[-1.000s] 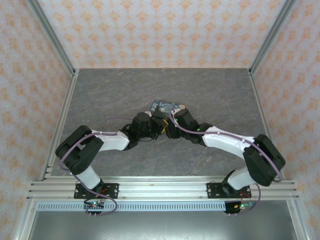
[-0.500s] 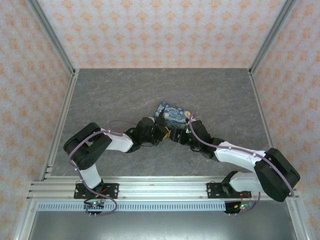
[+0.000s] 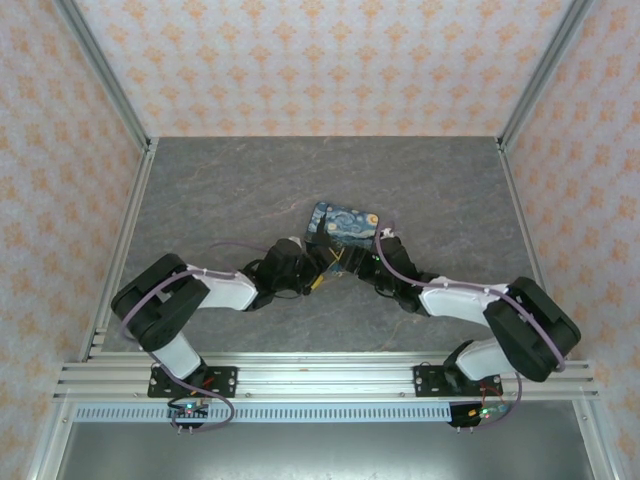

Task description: Unlock the padlock with the key

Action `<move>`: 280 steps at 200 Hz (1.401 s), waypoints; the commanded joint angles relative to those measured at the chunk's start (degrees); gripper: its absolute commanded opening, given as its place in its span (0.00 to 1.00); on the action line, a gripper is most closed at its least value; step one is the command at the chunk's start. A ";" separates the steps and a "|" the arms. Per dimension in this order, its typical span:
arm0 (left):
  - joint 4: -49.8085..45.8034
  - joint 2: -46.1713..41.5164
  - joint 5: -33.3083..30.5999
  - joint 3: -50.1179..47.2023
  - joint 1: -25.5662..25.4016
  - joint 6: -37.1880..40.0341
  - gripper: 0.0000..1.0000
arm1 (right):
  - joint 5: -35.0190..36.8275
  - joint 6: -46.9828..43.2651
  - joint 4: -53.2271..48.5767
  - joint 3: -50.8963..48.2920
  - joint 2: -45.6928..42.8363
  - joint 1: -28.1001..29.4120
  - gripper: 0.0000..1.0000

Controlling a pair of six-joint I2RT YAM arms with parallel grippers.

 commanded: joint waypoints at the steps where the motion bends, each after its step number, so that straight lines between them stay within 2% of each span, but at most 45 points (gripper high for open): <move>1: -5.53 -4.46 -2.16 -0.70 1.02 2.75 0.81 | 1.25 -0.44 1.34 4.06 2.51 -1.86 0.64; 60: -17.04 -11.47 -3.85 2.79 4.89 8.54 0.86 | -4.82 -3.12 1.56 13.26 8.07 -9.20 0.63; 115: -25.56 -10.44 -2.80 10.35 8.39 16.73 0.86 | -9.18 -5.32 4.50 5.41 5.14 -9.13 0.55; 178: -21.00 -9.29 1.06 8.45 8.58 17.21 0.86 | -16.84 -17.49 2.15 8.78 12.37 -9.25 0.55; 235: -17.70 -10.52 1.86 5.13 8.50 16.75 0.86 | -19.70 -20.10 2.59 14.07 20.81 -9.43 0.55; 280: -16.02 -9.50 1.55 4.40 8.53 15.73 0.86 | -20.34 -19.67 3.20 14.48 21.97 -9.52 0.47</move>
